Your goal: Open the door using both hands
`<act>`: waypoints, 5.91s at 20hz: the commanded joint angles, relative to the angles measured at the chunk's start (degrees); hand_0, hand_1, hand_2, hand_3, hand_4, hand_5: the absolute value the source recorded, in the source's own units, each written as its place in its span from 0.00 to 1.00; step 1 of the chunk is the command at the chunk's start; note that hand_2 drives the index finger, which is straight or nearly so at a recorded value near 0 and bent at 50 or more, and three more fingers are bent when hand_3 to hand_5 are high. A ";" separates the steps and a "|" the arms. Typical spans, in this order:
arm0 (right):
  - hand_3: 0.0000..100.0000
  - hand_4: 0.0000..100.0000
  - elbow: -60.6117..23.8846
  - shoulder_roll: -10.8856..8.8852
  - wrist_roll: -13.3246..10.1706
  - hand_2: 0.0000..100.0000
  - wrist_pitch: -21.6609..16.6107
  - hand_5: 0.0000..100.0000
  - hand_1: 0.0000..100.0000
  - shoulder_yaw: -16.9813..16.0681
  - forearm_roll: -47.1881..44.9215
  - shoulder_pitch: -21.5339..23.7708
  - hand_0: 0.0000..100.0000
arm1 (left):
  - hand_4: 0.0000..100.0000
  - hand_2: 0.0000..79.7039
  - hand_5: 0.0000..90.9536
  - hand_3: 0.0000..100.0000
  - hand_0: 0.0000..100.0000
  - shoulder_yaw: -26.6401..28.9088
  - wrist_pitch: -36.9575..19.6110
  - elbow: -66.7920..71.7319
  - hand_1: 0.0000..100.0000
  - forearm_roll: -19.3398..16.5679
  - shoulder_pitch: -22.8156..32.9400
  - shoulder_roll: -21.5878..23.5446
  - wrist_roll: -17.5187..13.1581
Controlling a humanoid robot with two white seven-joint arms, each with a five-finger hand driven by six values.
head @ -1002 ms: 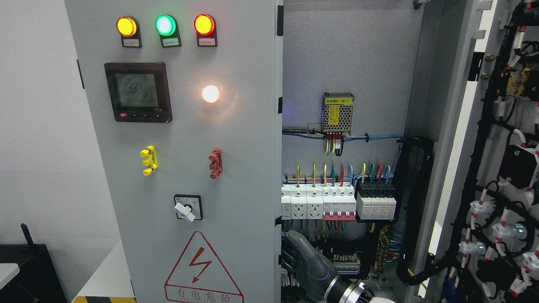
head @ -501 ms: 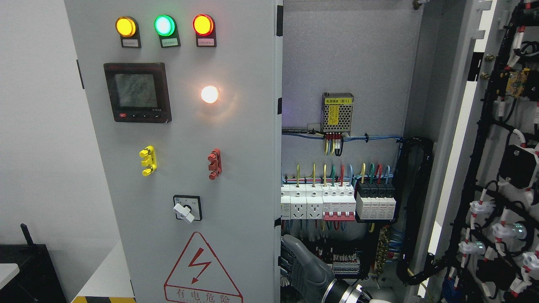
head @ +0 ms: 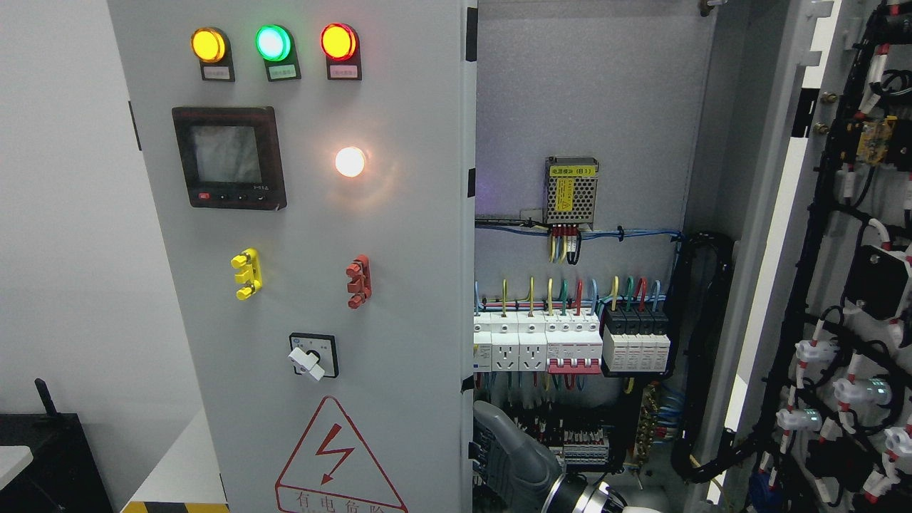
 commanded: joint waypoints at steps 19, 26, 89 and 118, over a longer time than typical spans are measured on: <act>0.00 0.00 -2.69 0.01 5.16 0.00 -0.28 0.00 0.00 3.44 -5.81 1.11 0.38 | 0.00 0.00 0.00 0.00 0.00 0.03 0.00 0.00 0.00 0.00 1.67 0.00 0.04; 0.00 0.00 -4.01 -0.08 6.56 0.00 -0.28 0.00 0.00 4.06 -6.17 1.46 0.38 | 0.00 0.00 0.00 0.00 0.00 0.03 0.00 0.00 0.00 0.00 1.67 0.00 0.04; 0.00 0.00 -15.96 0.98 6.40 0.00 -0.19 0.00 0.00 17.33 -10.56 7.79 0.38 | 0.00 0.00 0.00 0.00 0.00 0.03 0.00 0.00 0.00 0.00 1.67 0.00 0.04; 0.00 0.00 -19.57 3.17 -0.81 0.00 -0.19 0.00 0.00 23.30 -10.47 8.31 0.38 | 0.00 0.00 0.00 0.00 0.00 -0.06 0.00 0.00 0.00 0.00 1.67 0.00 0.04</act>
